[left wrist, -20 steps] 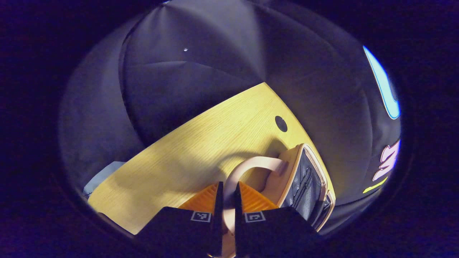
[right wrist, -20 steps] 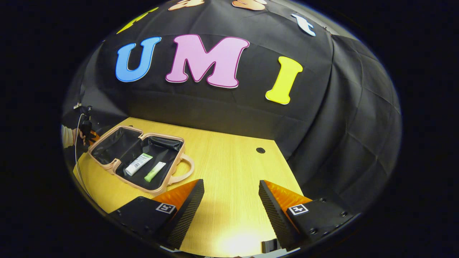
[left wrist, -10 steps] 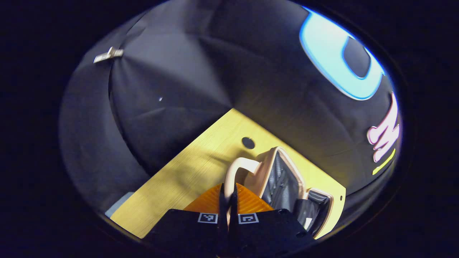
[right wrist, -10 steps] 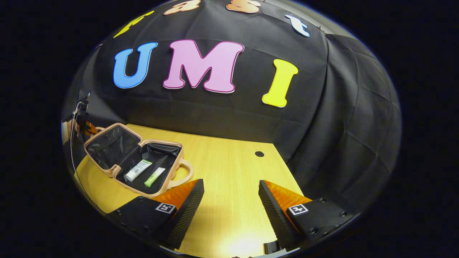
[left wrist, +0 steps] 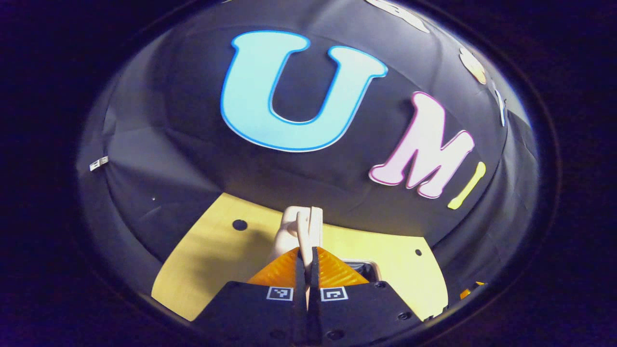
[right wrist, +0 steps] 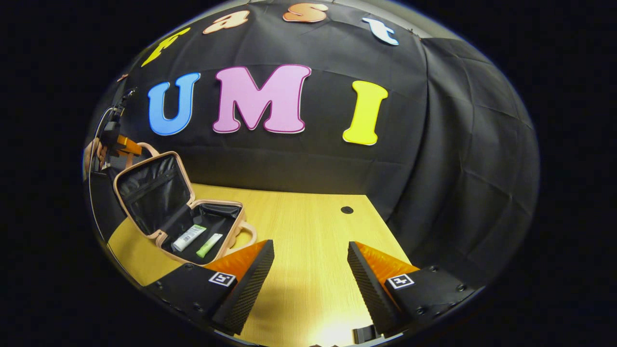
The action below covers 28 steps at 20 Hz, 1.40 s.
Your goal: First open the suitcase, pack the skin care products into it, and then close the suitcase.
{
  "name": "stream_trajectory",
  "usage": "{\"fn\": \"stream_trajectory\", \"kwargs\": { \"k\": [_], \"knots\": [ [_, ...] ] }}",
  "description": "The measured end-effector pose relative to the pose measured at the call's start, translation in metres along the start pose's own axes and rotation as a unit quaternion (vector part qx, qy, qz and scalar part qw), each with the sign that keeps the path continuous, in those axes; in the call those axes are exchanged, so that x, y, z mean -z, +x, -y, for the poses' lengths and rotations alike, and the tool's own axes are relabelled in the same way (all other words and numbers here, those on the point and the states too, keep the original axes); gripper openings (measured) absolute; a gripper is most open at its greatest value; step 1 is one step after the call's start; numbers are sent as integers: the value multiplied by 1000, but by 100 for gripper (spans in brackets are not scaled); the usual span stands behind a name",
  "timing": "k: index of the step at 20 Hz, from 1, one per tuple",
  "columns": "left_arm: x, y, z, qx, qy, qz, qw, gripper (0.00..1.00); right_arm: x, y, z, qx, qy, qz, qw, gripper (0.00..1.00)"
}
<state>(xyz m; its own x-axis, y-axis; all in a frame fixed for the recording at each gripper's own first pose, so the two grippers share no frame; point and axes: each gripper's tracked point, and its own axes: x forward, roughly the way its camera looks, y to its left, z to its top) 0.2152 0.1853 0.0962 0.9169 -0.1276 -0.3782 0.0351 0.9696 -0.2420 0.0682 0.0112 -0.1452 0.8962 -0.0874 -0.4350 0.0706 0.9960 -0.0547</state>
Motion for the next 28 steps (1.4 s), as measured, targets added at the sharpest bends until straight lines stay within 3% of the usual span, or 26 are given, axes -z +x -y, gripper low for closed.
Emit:
{"fn": "stream_trajectory", "kwargs": {
  "k": [5,10,15,16,19,21,22,23,24,26,28],
  "knots": [
    [54,19,129,88,-21,-20,996,6,-22,-6,20,-8,5,38,999,97],
    [142,67,203,122,-51,-96,987,6,-24,-6,23,-34,41,41,998,97],
    [220,109,231,87,-40,-156,983,7,-29,-4,36,-43,48,48,997,97],
    [230,113,233,74,-42,-163,983,2,-27,-3,37,-45,53,45,997,97],
    [251,126,241,43,-41,-177,982,10,-23,-4,41,-49,56,43,996,97],
    [252,127,255,54,-48,-165,984,22,-25,-4,41,-52,59,45,996,97],
    [247,130,261,65,-55,-151,985,43,-26,-4,40,-53,60,47,996,96],
    [237,124,268,77,-60,-133,986,37,-27,-4,41,-55,60,48,995,96],
    [227,116,272,82,-55,-113,989,70,-28,-4,41,-56,60,50,995,96],
    [202,97,271,75,-26,-64,995,95,-30,-5,42,-58,61,54,995,96],
    [169,66,266,59,-2,-5,998,95,-28,-3,42,-61,61,52,995,96]
  ]
}}
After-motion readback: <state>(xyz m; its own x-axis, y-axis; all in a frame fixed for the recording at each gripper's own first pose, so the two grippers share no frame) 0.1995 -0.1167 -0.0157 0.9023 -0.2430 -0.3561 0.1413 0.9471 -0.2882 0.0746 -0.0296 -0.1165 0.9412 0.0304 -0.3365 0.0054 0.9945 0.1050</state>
